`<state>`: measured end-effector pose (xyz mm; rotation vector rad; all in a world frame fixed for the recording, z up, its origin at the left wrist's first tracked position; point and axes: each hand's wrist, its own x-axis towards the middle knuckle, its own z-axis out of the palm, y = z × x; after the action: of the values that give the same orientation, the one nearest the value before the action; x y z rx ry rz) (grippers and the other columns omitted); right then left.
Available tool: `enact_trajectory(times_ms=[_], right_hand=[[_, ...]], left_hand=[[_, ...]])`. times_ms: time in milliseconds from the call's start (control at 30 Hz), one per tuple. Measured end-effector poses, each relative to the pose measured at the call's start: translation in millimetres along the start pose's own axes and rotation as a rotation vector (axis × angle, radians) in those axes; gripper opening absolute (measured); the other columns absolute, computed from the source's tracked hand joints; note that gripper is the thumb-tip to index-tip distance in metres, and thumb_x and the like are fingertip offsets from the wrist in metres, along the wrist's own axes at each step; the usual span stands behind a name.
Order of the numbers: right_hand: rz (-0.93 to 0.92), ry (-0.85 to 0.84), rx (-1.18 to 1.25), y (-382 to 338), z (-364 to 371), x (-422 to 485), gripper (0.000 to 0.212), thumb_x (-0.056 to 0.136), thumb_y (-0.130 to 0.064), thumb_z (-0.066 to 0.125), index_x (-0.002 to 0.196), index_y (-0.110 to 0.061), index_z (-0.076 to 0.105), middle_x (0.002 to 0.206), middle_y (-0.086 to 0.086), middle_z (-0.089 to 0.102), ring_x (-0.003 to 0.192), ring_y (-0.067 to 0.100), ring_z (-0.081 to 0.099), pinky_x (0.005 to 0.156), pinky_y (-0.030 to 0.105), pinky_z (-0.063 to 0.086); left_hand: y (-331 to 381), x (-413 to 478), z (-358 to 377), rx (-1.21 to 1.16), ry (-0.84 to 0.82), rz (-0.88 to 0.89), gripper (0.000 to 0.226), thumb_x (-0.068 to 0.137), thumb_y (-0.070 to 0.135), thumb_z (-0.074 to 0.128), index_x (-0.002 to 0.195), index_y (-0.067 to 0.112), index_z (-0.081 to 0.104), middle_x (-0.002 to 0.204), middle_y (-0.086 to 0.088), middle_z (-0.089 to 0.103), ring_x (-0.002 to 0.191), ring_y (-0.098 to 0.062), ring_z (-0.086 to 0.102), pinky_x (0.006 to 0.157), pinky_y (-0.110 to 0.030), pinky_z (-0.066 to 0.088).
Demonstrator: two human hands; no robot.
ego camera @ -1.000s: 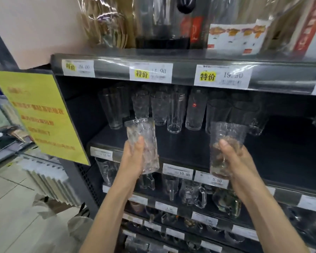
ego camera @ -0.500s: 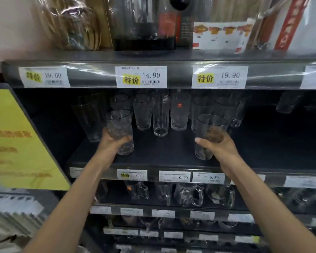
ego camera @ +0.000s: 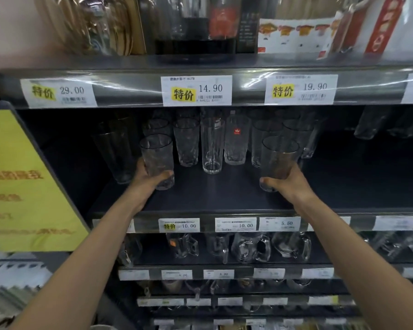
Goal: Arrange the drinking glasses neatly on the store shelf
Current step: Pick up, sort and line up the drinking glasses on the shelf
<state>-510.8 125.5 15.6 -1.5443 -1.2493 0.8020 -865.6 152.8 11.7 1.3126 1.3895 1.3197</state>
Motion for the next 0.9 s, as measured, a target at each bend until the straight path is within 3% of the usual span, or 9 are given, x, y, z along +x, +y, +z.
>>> enact_trajectory(times_ms=[67,133,267,467,567,900], right_hand=[[0.016,0.025,-0.031,1,1,2,0.075,0.068,-0.024,0.089,0.127,-0.016,0.043,0.107,-0.006,0.065,0.102,0.014,0.064,0.091,0.031,0.049],[0.023,0.057,-0.028,2,2,4,0.082,0.063,-0.028,0.092,0.124,-0.018,0.04,0.112,-0.002,0.065,0.105,0.017,0.064,0.097,0.034,0.05],[0.012,0.096,-0.034,-3,3,-4,0.08,0.069,-0.024,0.09,0.132,-0.017,0.041,0.115,-0.003,0.061,0.103,0.015,0.06,0.088,0.027,0.043],[-0.056,0.169,-0.163,-7,5,-11,0.066,0.073,-0.027,0.088,0.128,-0.013,0.054,0.122,0.004,0.067,0.11,0.023,0.063,0.09,0.026,0.044],[-0.067,0.2,-0.197,-8,6,-15,0.067,0.076,-0.025,0.086,0.132,-0.009,0.051,0.126,0.01,0.065,0.116,0.027,0.061,0.089,0.024,0.042],[-0.015,0.245,-0.159,-2,7,-15,0.063,0.076,-0.026,0.086,0.125,-0.01,0.049,0.119,0.008,0.068,0.111,0.025,0.064,0.101,0.036,0.049]], left_hand=[[1,-1,4,0.026,0.019,0.011,0.038,0.086,0.007,0.074,0.109,0.023,0.049,0.101,0.009,0.062,0.088,0.003,0.062,0.076,-0.015,0.048],[-2,3,3,0.036,0.065,0.006,0.041,0.086,0.011,0.076,0.109,0.018,0.043,0.099,0.009,0.06,0.087,0.002,0.061,0.071,-0.012,0.046],[-3,2,-2,0.044,0.149,-0.013,0.06,0.079,0.024,0.083,0.119,0.018,0.038,0.115,0.0,0.061,0.106,-0.014,0.06,0.091,-0.025,0.046],[3,-7,4,0.044,0.181,0.053,0.056,0.084,0.017,0.078,0.128,0.008,0.044,0.113,0.002,0.057,0.106,-0.012,0.057,0.087,-0.023,0.041],[6,-13,7,0.049,0.193,0.064,0.055,0.088,0.018,0.074,0.133,0.008,0.046,0.114,0.004,0.054,0.106,-0.01,0.052,0.088,-0.022,0.039],[6,-12,5,0.022,0.234,0.008,0.054,0.085,0.023,0.078,0.122,0.009,0.041,0.112,0.0,0.054,0.103,-0.013,0.054,0.086,-0.024,0.04]])
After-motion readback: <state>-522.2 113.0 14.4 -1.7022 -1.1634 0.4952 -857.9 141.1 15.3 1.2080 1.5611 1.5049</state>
